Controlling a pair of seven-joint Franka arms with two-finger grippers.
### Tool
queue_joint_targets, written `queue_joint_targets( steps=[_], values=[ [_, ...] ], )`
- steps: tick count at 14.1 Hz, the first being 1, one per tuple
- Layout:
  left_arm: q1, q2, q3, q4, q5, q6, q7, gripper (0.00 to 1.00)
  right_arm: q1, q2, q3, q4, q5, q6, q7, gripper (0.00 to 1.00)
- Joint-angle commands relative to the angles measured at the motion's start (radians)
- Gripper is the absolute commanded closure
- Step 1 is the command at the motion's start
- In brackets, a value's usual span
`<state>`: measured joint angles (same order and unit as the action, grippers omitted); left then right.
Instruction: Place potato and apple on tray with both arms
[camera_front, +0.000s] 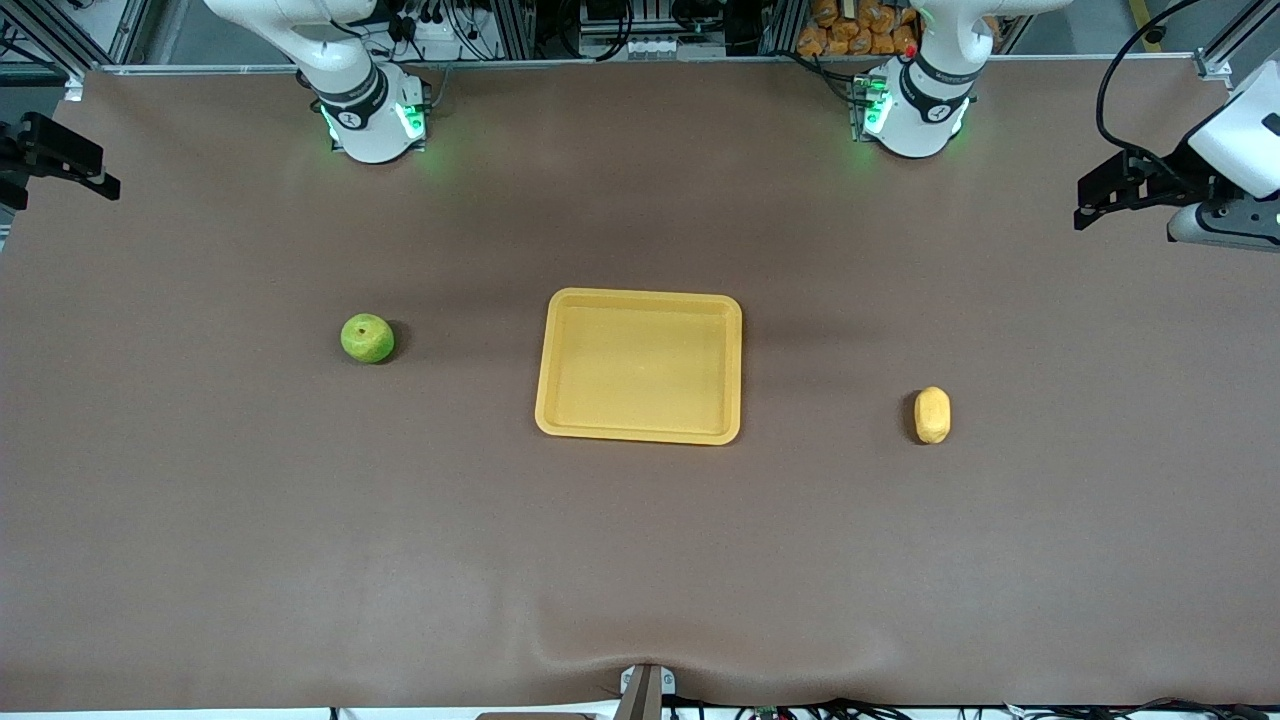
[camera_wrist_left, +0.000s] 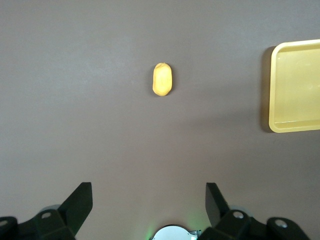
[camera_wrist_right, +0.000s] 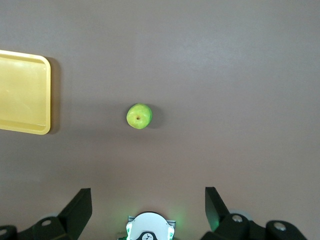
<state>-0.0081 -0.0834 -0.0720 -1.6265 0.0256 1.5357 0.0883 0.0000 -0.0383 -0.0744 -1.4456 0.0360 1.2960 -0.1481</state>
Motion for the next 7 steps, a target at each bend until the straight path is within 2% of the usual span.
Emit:
queue_joint_targets(
  steps=[1, 7],
  values=[
    [0.008, -0.01, -0.002, 0.008, -0.021, -0.02, 0.021, 0.0, -0.002, -0.02, 0.002, -0.016, -0.005, -0.004, -0.004, 0.0],
    [0.005, 0.007, -0.002, -0.004, -0.019, -0.02, -0.001, 0.0, -0.003, -0.017, -0.001, -0.01, -0.005, -0.015, -0.004, 0.0]
  ],
)
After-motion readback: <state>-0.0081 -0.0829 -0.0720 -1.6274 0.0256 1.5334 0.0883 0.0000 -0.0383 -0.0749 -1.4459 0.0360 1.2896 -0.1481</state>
